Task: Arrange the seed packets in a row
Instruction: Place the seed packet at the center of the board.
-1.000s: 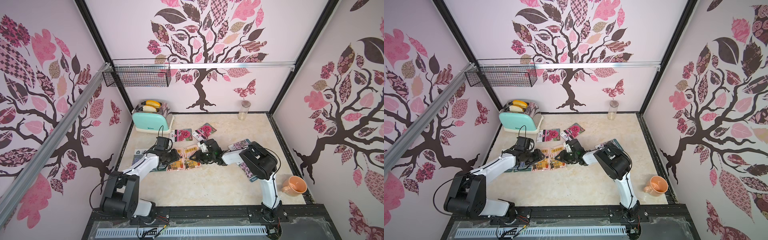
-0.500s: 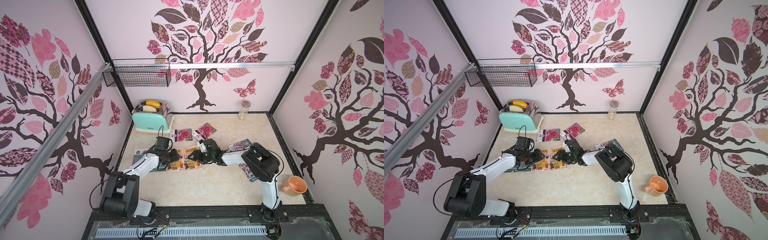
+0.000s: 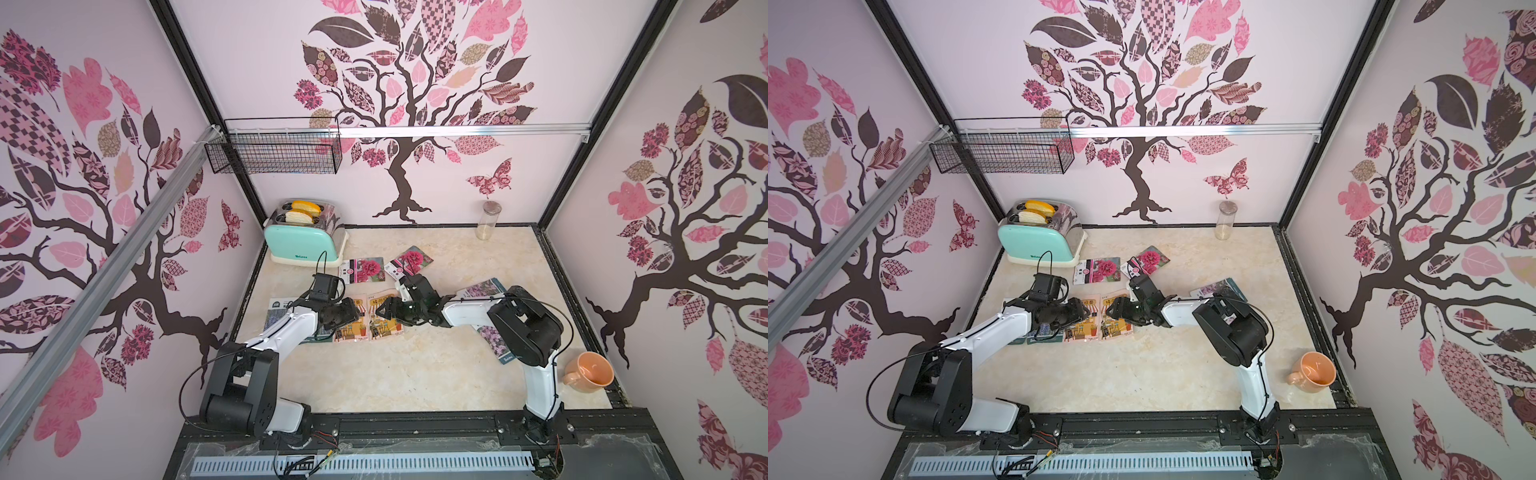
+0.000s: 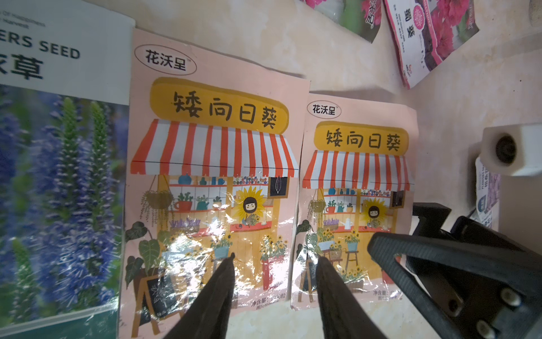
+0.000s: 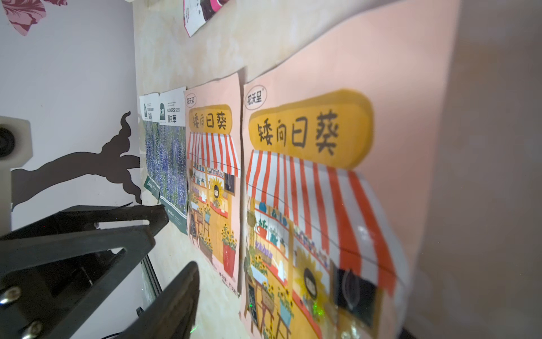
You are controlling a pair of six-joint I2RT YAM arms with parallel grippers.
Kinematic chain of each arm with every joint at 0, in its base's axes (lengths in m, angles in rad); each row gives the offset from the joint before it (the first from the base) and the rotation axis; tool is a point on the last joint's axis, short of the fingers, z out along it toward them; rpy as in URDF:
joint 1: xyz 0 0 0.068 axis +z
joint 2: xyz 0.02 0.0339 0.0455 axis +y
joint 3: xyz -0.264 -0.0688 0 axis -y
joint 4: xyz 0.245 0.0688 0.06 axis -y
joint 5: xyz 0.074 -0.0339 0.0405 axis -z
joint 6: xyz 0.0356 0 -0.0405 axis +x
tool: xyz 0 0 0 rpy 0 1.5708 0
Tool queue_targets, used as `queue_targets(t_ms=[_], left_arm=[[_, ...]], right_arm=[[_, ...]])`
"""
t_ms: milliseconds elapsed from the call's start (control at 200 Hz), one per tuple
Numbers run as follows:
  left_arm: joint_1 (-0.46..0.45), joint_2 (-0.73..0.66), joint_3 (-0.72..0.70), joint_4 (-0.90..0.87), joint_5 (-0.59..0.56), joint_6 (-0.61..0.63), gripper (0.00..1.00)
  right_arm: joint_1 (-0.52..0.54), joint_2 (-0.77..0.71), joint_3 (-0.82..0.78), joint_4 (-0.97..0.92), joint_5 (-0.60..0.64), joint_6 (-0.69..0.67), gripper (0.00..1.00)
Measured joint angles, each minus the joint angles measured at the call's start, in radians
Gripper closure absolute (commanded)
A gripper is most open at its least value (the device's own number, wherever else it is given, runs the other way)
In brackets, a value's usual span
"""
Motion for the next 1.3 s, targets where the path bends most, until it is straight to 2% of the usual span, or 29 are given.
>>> queue_targets(t_ms=[255, 310, 355, 590, 980, 1295], left_arm=[[0.000, 0.000, 0.000, -0.001, 0.000, 0.000, 0.52], [0.000, 0.000, 0.000, -0.001, 0.000, 0.000, 0.52], [0.000, 0.000, 0.000, -0.001, 0.000, 0.000, 0.52], [0.000, 0.000, 0.000, -0.001, 0.008, 0.000, 0.52], [0.000, -0.005, 0.000, 0.001, 0.018, -0.004, 0.52], [0.000, -0.019, -0.008, 0.019, 0.043, -0.010, 0.52]], right_arm=[[0.012, -0.011, 0.026, -0.060, 0.073, 0.006, 0.17], [0.016, -0.011, 0.035, -0.074, 0.091, 0.010, 0.09], [0.021, -0.013, 0.045, -0.088, 0.108, 0.003, 0.06], [0.050, 0.010, 0.136, -0.222, 0.198, -0.005, 0.07], [0.121, 0.044, 0.257, -0.453, 0.420, -0.030, 0.09], [0.129, 0.085, 0.348, -0.614, 0.542, -0.050, 0.08]])
